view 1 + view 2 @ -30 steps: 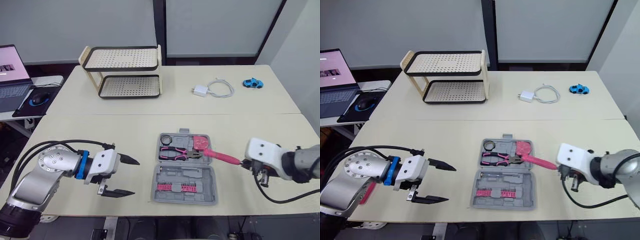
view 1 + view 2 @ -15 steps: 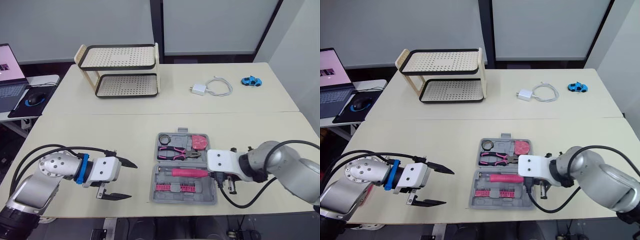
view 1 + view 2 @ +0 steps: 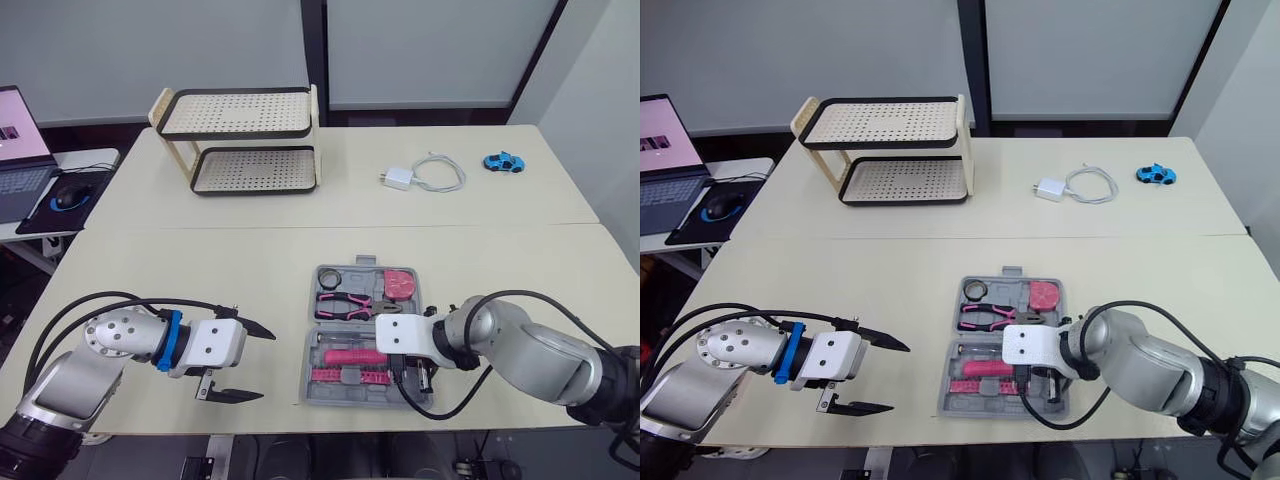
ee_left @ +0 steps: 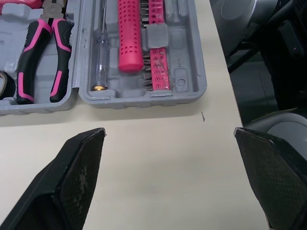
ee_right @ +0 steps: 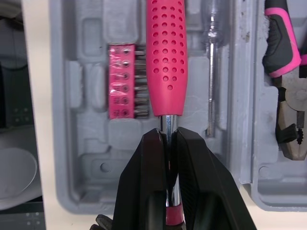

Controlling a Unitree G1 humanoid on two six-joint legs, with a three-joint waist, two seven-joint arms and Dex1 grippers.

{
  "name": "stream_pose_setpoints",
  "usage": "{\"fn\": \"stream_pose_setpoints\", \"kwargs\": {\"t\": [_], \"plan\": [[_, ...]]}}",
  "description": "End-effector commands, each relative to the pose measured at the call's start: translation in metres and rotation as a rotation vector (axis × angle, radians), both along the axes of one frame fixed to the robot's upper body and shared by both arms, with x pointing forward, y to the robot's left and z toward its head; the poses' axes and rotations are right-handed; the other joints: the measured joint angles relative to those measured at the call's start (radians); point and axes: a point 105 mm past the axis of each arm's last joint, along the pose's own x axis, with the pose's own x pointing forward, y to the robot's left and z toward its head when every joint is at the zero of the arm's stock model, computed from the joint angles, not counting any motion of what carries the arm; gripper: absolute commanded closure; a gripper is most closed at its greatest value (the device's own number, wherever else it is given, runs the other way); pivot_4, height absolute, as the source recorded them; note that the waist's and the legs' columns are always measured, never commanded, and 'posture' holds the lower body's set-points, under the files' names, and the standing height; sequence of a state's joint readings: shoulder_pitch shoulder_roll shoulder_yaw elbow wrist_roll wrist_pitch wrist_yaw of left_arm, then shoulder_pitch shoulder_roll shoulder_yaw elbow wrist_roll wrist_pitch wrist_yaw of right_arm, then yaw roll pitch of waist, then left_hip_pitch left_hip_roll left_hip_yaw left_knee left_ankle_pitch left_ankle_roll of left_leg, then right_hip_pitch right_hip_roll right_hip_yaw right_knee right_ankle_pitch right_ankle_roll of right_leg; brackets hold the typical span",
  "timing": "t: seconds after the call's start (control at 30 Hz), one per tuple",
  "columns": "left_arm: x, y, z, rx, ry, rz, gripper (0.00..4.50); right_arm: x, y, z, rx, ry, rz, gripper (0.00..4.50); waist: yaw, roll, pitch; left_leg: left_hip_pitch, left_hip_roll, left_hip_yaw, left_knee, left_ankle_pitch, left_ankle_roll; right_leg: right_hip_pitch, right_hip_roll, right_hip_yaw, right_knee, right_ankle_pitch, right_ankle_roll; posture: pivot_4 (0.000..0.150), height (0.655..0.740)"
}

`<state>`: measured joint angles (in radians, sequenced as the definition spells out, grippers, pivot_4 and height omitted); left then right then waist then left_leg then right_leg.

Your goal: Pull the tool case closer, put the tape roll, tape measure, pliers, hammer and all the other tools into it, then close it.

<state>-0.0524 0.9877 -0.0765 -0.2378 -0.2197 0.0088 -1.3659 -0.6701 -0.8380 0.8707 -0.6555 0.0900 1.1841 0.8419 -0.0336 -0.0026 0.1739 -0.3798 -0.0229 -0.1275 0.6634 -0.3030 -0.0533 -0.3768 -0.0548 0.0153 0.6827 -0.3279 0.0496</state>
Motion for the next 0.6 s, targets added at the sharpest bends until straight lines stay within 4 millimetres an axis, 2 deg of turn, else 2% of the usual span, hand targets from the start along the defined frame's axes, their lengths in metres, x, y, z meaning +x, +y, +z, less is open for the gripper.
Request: {"fn": "stream_pose_setpoints", "kwargs": {"t": [0.03, 0.6], "plan": [[0.0, -0.002, 0.003, 0.006, -0.019, -0.021, 0.0, 0.003, 0.006, 0.004, 0.006, -0.042, 0.017, 4.43, 0.0, 0.0, 0.0, 0.0, 0.0, 0.0, 0.0, 0.0, 0.0, 0.0, 0.0, 0.0, 0.0, 0.0, 0.0, 0.15, 0.74], [0.001, -0.008, 0.001, -0.002, -0.011, -0.026, 0.0, 0.01, 0.024, -0.005, 0.03, -0.048, 0.029, 4.43, -0.003, 0.0, 0.0, 0.0, 0.0, 0.0, 0.0, 0.0, 0.0, -0.001, 0.0, 0.0, 0.002, 0.0, 0.0, 0.15, 0.74]]}}
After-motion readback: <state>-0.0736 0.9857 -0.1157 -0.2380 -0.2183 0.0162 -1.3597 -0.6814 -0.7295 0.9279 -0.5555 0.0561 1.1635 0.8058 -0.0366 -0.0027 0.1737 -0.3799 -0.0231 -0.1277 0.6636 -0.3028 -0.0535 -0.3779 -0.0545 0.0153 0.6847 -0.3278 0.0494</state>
